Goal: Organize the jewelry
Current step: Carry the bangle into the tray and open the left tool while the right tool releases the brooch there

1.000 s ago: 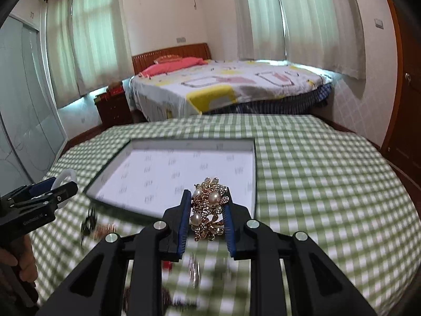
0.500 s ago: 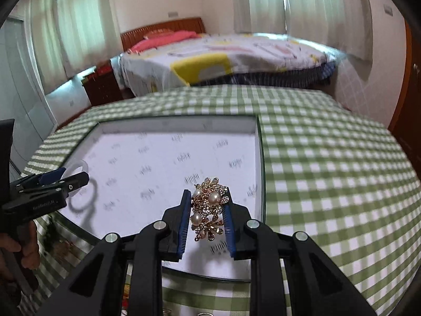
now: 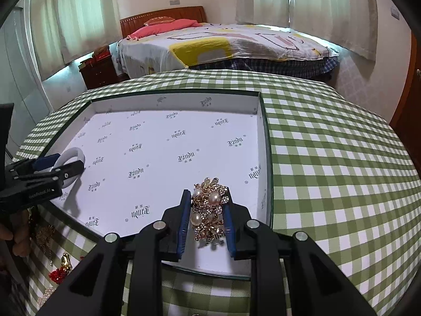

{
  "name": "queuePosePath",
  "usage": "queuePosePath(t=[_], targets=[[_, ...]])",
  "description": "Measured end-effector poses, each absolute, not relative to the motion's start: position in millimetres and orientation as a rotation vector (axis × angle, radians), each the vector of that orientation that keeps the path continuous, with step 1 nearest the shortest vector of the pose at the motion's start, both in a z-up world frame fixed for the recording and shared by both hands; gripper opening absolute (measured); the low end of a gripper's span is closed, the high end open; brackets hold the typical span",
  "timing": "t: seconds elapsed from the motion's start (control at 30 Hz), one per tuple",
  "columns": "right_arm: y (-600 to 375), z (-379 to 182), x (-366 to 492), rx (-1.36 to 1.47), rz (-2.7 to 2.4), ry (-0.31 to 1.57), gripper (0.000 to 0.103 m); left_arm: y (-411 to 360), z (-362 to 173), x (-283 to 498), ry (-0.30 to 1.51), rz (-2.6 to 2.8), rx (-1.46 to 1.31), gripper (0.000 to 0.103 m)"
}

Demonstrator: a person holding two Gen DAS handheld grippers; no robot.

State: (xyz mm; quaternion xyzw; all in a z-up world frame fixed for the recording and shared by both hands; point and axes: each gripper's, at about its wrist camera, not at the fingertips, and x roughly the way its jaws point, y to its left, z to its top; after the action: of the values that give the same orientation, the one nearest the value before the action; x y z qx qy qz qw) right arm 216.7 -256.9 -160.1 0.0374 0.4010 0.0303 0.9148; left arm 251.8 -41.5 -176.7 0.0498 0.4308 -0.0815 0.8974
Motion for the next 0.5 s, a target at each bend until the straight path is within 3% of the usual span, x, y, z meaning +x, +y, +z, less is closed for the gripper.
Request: queuePosePath(t=[0.17,0.5], targets=[[-258.5,-160.6,217.4,0.087,0.069,0.822,0.025,-40.4,-176.3,252.3,0.891,-0.171,0.101,0.069],[-257.8,-154.8,210.0,0.101,0.094,0.791,0.045,-41.2,-175.0,253.8,0.884,-0.175,0.087,0.077]])
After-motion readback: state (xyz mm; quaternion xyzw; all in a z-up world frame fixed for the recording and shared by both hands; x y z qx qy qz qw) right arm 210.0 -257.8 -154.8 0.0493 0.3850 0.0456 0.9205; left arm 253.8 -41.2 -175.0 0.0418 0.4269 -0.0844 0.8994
